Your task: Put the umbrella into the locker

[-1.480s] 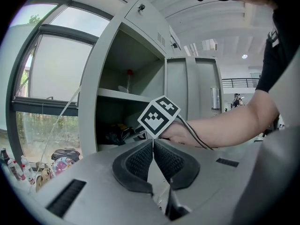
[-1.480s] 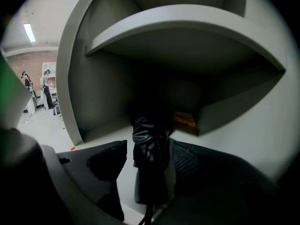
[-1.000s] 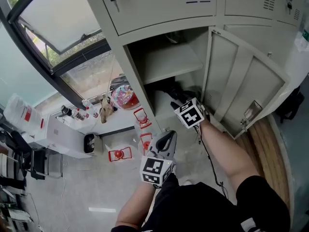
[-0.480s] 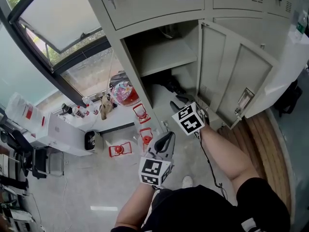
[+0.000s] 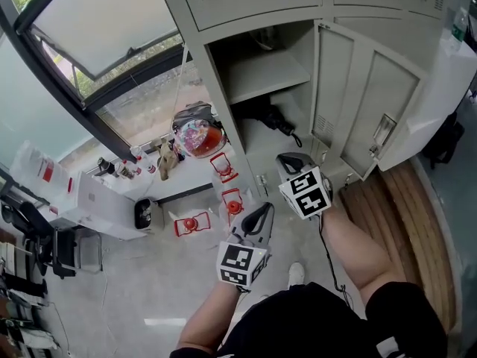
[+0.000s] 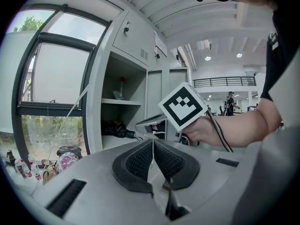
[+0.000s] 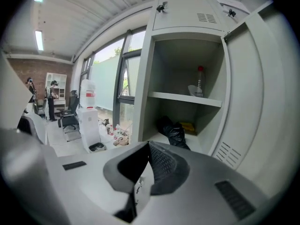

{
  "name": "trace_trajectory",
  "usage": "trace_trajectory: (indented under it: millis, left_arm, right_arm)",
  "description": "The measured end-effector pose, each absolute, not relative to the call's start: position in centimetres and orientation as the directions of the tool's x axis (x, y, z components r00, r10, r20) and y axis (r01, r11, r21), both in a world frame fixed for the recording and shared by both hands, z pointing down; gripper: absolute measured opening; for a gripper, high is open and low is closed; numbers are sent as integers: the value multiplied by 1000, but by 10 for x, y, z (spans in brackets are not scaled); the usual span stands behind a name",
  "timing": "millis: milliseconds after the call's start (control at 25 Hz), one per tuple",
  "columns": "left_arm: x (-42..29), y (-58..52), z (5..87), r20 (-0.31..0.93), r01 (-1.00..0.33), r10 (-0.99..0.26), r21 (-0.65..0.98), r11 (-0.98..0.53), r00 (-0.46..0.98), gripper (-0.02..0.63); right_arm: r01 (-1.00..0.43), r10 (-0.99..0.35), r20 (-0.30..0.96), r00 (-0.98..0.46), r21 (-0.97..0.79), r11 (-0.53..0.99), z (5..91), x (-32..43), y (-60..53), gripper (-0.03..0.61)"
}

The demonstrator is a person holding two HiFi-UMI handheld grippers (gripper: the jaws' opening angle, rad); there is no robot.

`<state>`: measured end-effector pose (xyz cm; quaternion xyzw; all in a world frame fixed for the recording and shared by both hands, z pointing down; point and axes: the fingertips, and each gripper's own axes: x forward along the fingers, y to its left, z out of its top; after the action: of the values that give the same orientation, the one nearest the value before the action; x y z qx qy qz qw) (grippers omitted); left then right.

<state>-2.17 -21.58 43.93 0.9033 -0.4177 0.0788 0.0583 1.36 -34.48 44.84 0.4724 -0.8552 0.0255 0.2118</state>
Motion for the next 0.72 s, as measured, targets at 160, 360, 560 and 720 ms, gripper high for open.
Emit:
trace_trajectory:
  millis: [160, 360, 560, 720]
  left_arm:
    - [-38, -195, 439, 180, -747, -730, 50, -663, 660, 20]
    - [-55, -166, 439, 159, -731, -716, 72, -679, 680, 20]
    - [-72, -136, 444, 150, -718, -703, 99, -689, 695, 20]
    - [-80, -113, 453, 158, -705, -688, 110, -700, 708, 20]
  right_arm:
    - [-823, -789, 406, -461, 136, 551, 452, 2, -307, 54]
    - [-834, -795, 412, -446, 132, 536, 453, -9, -258, 54]
    - [-853, -803, 416, -427, 109, 510, 455, -17, -211, 54]
    - [-867, -807, 416, -419, 79, 491, 461, -25, -181, 54]
